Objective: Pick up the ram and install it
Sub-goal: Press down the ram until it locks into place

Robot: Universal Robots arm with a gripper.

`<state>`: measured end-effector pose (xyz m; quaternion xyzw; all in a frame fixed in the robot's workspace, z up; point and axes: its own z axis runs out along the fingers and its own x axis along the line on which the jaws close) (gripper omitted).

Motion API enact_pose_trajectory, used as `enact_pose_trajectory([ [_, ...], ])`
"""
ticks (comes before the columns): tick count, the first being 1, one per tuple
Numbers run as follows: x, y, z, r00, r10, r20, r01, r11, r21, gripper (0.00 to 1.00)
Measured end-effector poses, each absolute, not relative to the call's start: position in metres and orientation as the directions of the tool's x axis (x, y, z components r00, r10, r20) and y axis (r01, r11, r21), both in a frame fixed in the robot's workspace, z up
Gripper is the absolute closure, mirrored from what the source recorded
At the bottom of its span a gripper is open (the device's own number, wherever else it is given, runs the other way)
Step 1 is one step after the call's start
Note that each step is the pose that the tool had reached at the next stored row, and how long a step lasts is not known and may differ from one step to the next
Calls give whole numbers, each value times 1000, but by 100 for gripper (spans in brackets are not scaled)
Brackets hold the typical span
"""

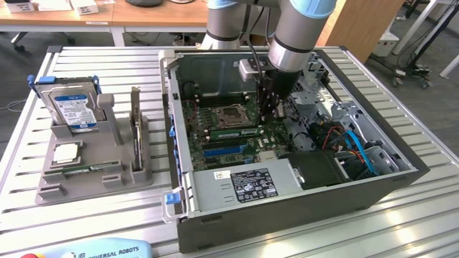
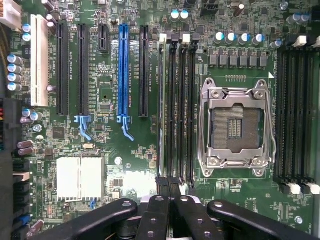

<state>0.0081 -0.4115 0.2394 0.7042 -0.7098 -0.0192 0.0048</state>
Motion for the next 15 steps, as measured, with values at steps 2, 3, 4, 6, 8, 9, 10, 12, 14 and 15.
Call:
enact_pose_trajectory([
  [2, 8, -412, 242, -8, -1000, -20, -999, 8, 34, 90],
  [3, 8, -412, 243, -8, -1000, -20, -999, 8, 34, 90],
  [4, 8, -412, 244, -8, -1000, -20, -999, 8, 34, 90],
  [6, 8, -411, 244, -8, -1000, -20, -999, 8, 34, 90],
  [8, 8, -411, 244, -8, -1000, -20, -999, 8, 34, 90],
  [9, 8, -412, 244, -8, -1000, -20, -999, 8, 34, 90],
  [10, 8, -412, 244, -8, -1000, -20, -999, 8, 34, 90],
  [12, 7, -412, 244, -8, -1000, -20, -999, 7, 34, 90],
  [14, 4, -412, 244, -8, -1000, -20, -999, 7, 34, 90],
  [15, 2, -412, 244, -8, -1000, -20, -999, 7, 34, 90],
])
